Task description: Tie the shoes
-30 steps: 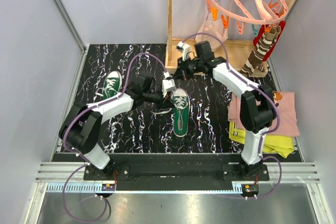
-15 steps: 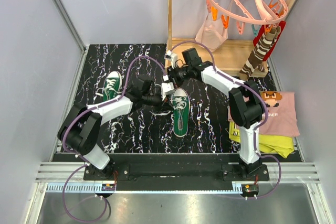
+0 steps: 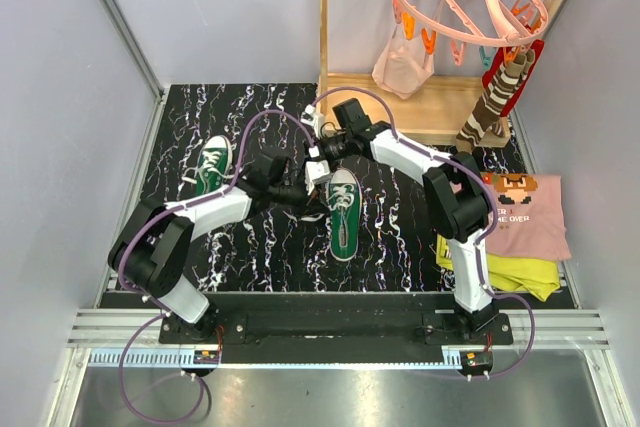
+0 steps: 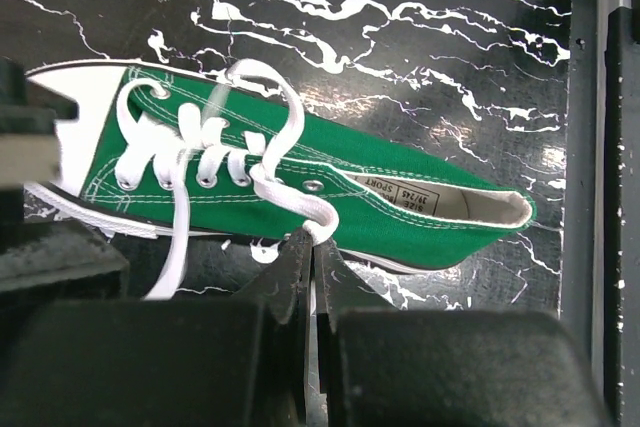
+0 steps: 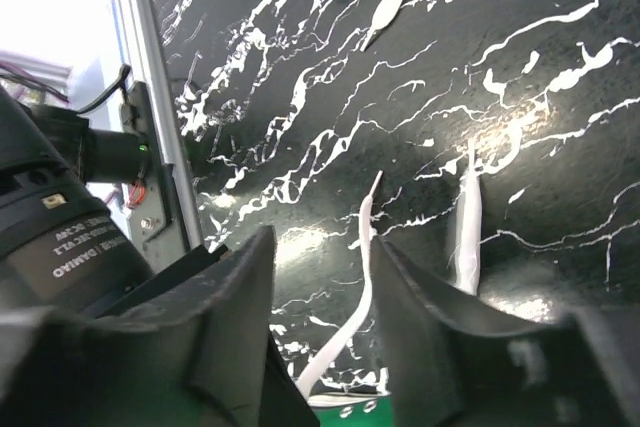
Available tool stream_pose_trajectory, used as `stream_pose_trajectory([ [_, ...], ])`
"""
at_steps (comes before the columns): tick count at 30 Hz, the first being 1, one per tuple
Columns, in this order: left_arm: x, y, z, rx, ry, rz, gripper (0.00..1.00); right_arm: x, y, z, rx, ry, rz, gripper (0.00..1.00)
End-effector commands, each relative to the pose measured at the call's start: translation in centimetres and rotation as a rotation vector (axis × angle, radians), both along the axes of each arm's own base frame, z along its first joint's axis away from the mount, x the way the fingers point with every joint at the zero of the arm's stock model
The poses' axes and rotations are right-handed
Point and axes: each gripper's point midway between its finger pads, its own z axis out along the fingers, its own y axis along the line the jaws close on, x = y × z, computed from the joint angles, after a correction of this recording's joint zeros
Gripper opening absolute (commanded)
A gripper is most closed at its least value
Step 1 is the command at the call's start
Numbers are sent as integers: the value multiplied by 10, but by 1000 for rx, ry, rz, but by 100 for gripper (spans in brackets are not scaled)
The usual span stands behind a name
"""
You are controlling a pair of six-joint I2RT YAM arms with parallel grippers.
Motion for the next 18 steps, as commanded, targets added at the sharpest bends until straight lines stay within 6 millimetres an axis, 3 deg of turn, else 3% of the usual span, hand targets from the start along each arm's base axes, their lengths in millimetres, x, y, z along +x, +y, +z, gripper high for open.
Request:
stream_pose_trajectory([
  [1, 10, -4, 25, -59, -110, 7, 0, 21, -12, 56, 84, -51, -39, 61],
  [4, 14, -5, 26, -64, -117, 19, 0, 24, -30, 80, 95, -78, -65, 63],
  [8, 19, -7, 26, -68, -113, 36, 0, 18, -62, 91, 73, -110, -82, 56],
  [9, 21, -8, 28, -75, -116, 38, 0, 10, -69, 77, 48, -124, -64, 55],
  [11, 23, -10, 28, -78, -109, 43, 0, -6, -80, 79, 35, -150, -47, 53],
  [12, 24, -11, 27, -80, -105, 43, 0, -17, -87, 61, 10, -142, -25, 53],
  [14, 25, -12, 28, -85, -100, 44, 0, -29, -93, 59, 7, -160, -7, 54],
  [15, 27, -12, 29, -87, -102, 44, 0, -37, -97, 47, -6, -151, 7, 55],
  [18, 29, -12, 28, -86, -95, 41, 0, -43, -101, 37, -18, -164, 28, 58],
])
